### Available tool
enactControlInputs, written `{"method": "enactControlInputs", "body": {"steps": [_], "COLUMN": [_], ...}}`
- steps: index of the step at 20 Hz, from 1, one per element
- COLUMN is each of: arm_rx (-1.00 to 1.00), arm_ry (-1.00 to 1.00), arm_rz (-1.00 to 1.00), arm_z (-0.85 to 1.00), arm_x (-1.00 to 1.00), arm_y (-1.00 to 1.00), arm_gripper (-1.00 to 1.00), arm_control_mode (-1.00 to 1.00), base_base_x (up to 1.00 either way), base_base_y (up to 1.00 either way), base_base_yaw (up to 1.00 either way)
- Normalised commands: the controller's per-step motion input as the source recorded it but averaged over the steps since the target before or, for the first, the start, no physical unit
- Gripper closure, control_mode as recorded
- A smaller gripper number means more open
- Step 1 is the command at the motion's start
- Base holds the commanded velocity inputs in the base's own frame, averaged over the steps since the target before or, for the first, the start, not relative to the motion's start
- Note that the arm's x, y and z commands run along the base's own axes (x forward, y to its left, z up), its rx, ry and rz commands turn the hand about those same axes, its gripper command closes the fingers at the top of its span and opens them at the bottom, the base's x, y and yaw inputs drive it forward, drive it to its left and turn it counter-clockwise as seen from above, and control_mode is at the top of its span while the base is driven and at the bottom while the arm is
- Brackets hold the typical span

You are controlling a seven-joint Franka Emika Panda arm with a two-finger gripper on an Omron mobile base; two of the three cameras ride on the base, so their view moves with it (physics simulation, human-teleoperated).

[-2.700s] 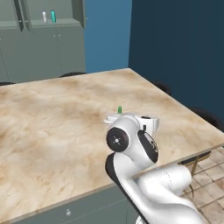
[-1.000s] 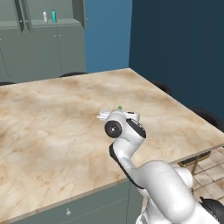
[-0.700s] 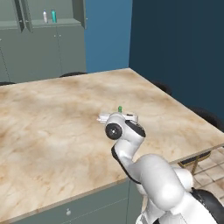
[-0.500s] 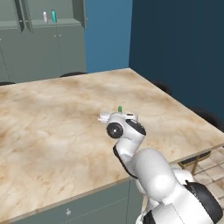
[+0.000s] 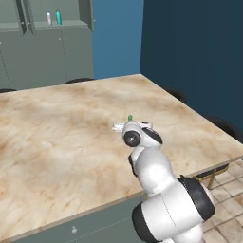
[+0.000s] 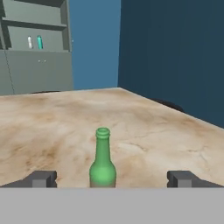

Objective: Sort all alcoholic drinks to one cabinet, and non-alcoholic drinks to the other.

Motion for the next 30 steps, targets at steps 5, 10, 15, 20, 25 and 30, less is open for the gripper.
{"method": "enactControlInputs", "body": {"steps": [5, 10, 15, 20, 25, 30], "arm_rx": [0.0, 0.0, 0.0, 0.01, 0.03, 0.02], "arm_ry": [0.0, 0.0, 0.0, 0.0, 0.0, 0.0], "arm_rz": [0.01, 0.01, 0.02, 0.02, 0.04, 0.04], "arm_z": [-0.2, -0.16, -0.19, -0.12, -0.01, -0.02], "arm_x": [0.33, 0.32, 0.33, 0.34, 0.33, 0.28], "arm_y": [0.0, 0.0, 0.0, -0.02, -0.29, -0.27], "arm_gripper": [-1.0, -1.0, -1.0, -1.0, -1.0, -1.0], "arm_control_mode": [-1.0, -1.0, -1.0, -1.0, -1.0, -1.0], "base_base_x": [0.0, 0.0, 0.0, 0.0, 0.0, 0.0], "base_base_y": [0.0, 0.0, 0.0, 0.0, 0.0, 0.0], "base_base_yaw": [0.0, 0.0, 0.0, 0.0, 0.0, 0.0]}}
